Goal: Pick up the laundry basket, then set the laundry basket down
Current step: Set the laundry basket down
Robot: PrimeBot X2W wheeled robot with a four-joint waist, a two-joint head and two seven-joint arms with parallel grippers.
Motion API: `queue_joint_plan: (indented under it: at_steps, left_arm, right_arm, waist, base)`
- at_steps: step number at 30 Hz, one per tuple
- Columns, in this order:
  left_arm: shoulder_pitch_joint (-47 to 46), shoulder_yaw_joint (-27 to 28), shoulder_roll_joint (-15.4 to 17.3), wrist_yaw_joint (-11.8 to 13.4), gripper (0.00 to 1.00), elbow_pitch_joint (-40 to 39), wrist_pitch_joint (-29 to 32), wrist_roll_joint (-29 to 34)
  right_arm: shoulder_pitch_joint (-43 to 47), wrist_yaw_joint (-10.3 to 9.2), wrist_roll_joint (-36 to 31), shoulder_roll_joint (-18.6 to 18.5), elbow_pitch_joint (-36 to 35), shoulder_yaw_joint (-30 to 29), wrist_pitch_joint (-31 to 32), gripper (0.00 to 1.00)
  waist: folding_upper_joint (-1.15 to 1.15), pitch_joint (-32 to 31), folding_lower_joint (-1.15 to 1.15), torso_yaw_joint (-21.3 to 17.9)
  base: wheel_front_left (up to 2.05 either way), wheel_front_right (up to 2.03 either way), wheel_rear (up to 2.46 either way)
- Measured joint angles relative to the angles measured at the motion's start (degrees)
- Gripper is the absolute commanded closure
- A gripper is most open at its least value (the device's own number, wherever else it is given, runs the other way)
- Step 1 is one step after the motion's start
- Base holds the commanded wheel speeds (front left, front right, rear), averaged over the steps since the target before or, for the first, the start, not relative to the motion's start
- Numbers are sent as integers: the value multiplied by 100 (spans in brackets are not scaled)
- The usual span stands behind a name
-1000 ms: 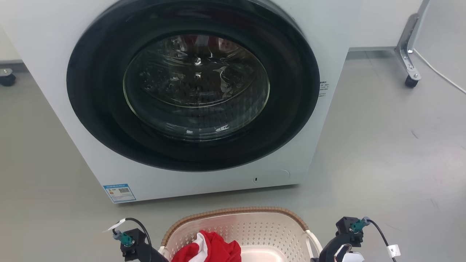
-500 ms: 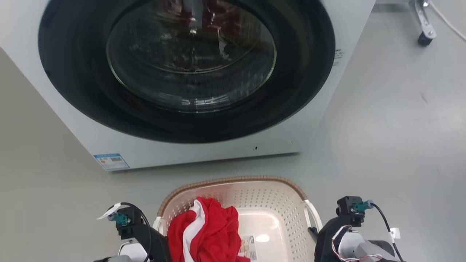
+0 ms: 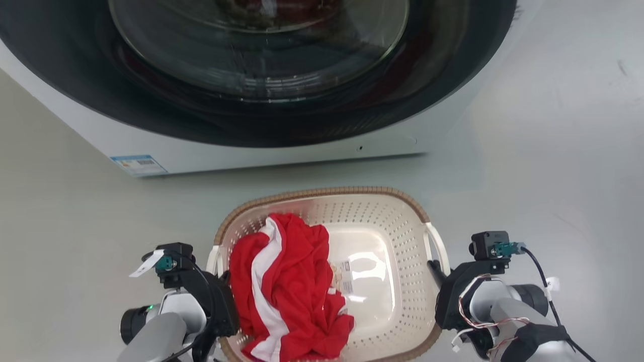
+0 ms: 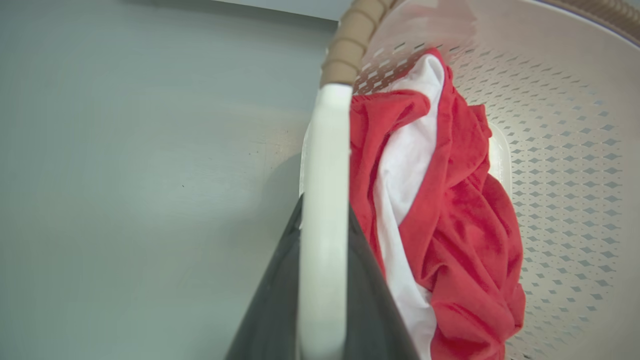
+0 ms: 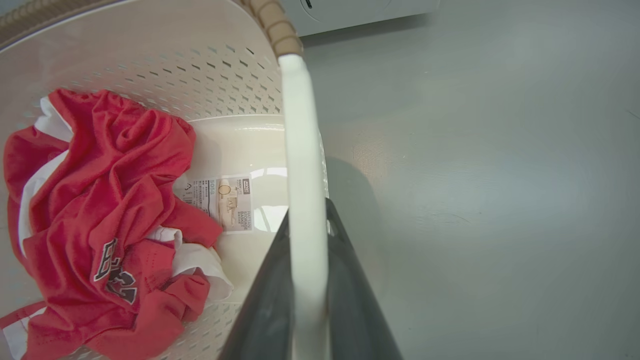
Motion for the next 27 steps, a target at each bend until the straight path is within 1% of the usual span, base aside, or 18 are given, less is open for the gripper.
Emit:
queue_joint_plan:
  at_steps: [11,21,27]
  left_arm:
    - [-546,-47,69,-4,100,-197,-424,116]
    - [-1057,-107,153,-7,100,-315,-747,300]
    - [-1349,-157,174,-7,100,-382,-933,344]
  right_arm:
    - [-478,-73,-201,-109,-119,47,-572,100]
    - [-961,-78,-305,-177,-166,76,-903,100]
    - [-1244,-147,-349,-223,-166,62,-1111,100]
  waist:
    - [0,888,0,79]
    - [0,1697,-1,125]
    - [0,2175,0,134]
  base:
    - [0,0,0]
    - [0,0,0]
    - [0,0,0]
